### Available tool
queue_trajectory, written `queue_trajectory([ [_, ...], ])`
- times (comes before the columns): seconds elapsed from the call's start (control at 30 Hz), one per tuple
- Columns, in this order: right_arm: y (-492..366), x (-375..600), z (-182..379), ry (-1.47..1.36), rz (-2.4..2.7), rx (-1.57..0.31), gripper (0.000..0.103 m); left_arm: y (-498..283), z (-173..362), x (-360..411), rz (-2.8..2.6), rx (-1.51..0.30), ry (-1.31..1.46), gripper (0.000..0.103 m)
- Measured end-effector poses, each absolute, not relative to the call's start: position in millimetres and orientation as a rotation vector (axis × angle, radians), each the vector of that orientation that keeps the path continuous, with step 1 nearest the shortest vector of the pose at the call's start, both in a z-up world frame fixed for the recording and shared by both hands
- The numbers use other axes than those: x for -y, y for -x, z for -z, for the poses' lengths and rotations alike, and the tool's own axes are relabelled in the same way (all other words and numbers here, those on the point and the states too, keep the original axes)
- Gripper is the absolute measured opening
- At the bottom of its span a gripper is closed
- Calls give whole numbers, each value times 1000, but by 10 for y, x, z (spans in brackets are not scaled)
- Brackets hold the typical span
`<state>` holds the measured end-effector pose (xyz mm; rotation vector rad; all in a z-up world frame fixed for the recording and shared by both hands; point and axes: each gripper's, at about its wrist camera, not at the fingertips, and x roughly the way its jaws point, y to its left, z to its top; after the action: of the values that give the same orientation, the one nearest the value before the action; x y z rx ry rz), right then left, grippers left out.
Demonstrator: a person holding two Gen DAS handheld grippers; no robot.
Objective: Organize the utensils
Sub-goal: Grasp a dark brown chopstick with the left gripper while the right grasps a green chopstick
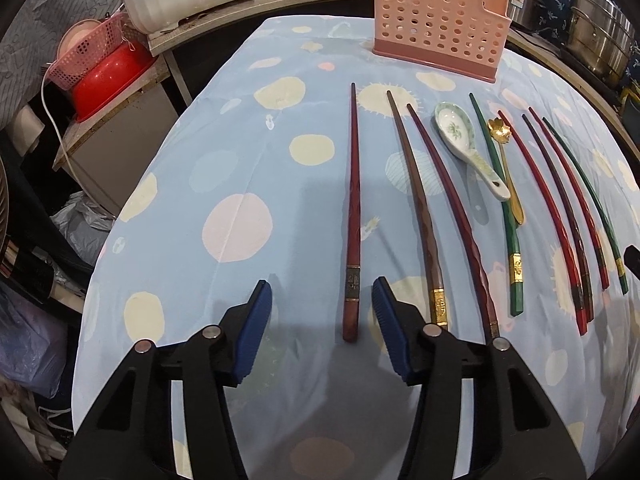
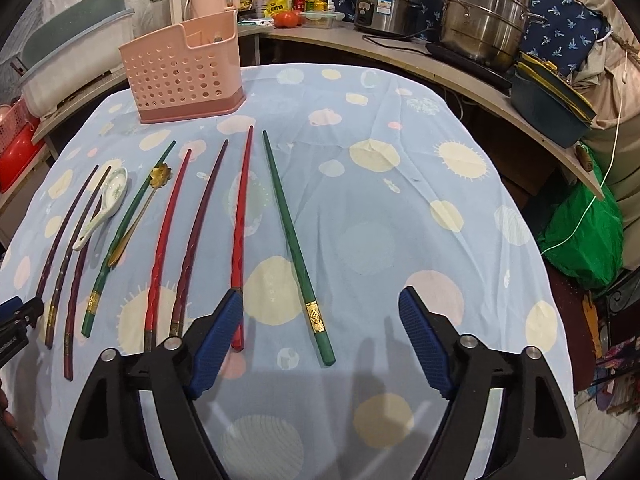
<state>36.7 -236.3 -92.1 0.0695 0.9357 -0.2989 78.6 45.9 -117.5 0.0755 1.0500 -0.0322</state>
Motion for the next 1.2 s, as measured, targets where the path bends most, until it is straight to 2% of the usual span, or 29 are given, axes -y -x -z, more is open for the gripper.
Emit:
queue_trajectory([
  [0.23, -427, 2445, 1088, -94, 297, -971, 58, -793, 1187, -467, 47, -1046, -73, 36],
  [0.37, -410, 2459, 1161, -111, 280, -987, 47, -779, 1185, -474, 50, -1043, -68, 32],
  [0.53, -364, 2438, 1176, -102, 269, -969, 44, -769, 1185, -456, 52, -1038, -73, 30],
  [0.67, -340, 2431, 1170, -114, 245, -962, 29, -753, 1179, -448, 57, -1037, -70, 26],
  [0.87, -302, 2448, 1164, -129, 225, -961, 13, -725, 1174, -416, 70, -1034, -74, 13],
  [1.2, -249, 2455, 1158, -147, 212, -964, 10, -704, 1168, -441, 91, -1034, -41, 9],
])
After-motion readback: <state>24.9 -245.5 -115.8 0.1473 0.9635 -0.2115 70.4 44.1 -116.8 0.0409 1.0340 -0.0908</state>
